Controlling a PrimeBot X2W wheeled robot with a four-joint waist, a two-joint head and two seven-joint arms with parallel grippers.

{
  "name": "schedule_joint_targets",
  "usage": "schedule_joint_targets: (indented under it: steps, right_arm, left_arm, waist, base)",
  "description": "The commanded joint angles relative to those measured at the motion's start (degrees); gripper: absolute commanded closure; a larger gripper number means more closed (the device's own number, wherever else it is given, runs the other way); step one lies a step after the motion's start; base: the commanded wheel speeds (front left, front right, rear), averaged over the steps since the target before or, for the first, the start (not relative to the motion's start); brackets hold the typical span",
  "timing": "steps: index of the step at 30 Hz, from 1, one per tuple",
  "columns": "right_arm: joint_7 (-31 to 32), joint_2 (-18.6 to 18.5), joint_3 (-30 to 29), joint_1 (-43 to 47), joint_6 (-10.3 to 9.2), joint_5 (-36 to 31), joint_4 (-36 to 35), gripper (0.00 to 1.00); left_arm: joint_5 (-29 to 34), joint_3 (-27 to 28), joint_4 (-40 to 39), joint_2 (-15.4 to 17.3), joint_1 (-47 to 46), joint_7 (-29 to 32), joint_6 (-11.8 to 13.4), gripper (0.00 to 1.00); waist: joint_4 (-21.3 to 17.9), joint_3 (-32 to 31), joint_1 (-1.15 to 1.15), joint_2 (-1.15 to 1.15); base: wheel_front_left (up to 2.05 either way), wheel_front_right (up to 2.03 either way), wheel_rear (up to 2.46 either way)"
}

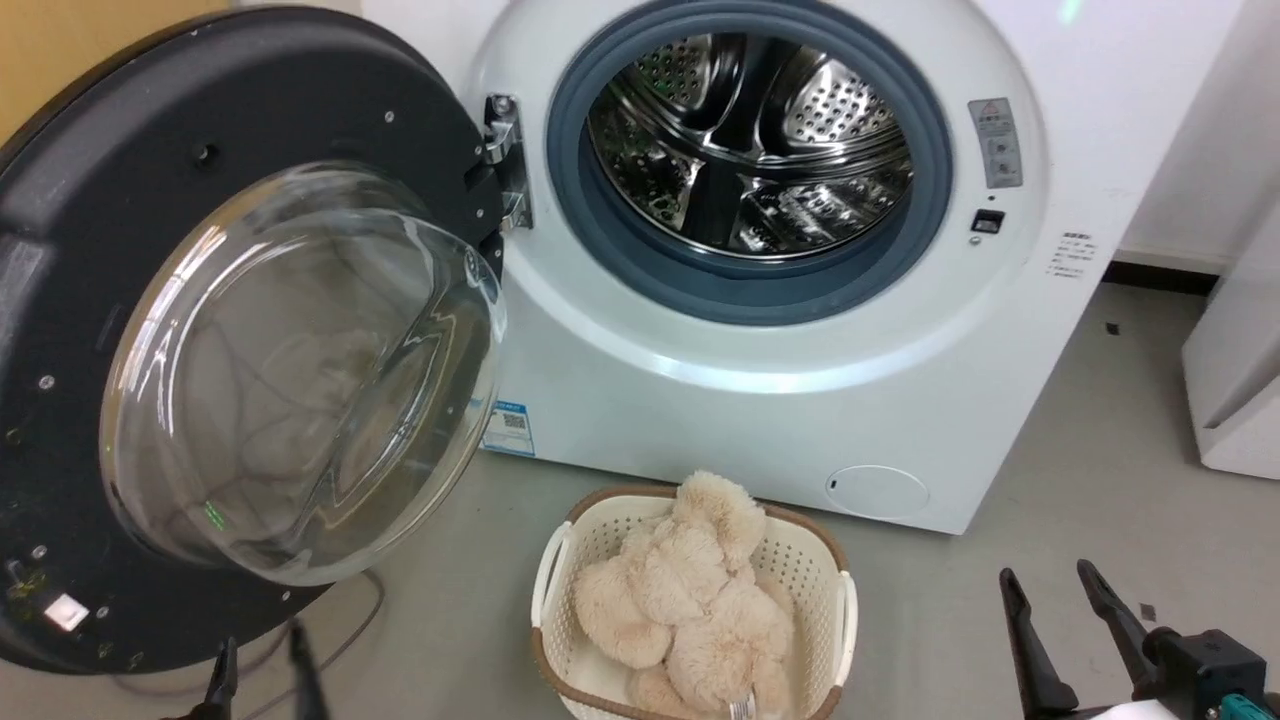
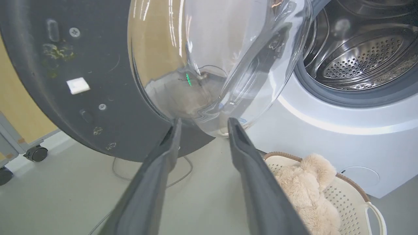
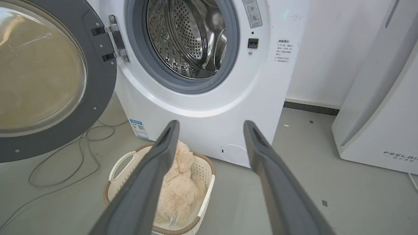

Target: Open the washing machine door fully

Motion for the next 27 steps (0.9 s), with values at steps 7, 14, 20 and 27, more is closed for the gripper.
schedule_joint_targets:
  steps: [7, 14, 20, 27]
  right_arm:
    - [-0.1, 0.1, 0.3, 0.7, 0.03, -0.9, -0.2, 0.0]
    - [0.4, 0.1, 0.2, 0.6, 0.03, -2.3, -1.2, 0.0]
    - [0.7, 0.1, 0.9, 0.8, 0.03, -2.7, -1.6, 0.0]
    - [0.6, 0.1, 2.3, 1.3, 0.03, -2.3, -1.3, 0.0]
  left_arm:
    - [1.5, -4.5, -1.0, -1.8, -0.5, -0.7, -2.1, 0.0]
    - [3.4, -9.2, 1.9, -1.5, -3.8, -0.4, -5.2, 0.0]
    - [5.2, -11.4, 3.9, -0.6, -7.1, 0.1, -6.2, 0.0]
    - [5.9, -11.2, 4.5, 0.9, -8.1, 0.7, -5.6, 0.0]
  waist:
    - [-2.8, -0.9, 0.0, 0.0]
    - [-6.5, -1.0, 0.0, 0.0]
    - [-9.7, -1.1, 0.0, 0.0]
    - [-12.0, -1.3, 0.0, 0.0]
  base:
    - [0.0, 0.0, 0.0]
    - [0.0, 0.0, 0.0]
    - [0.0, 0.0, 0.0]
    - [0.0, 0.0, 0.0]
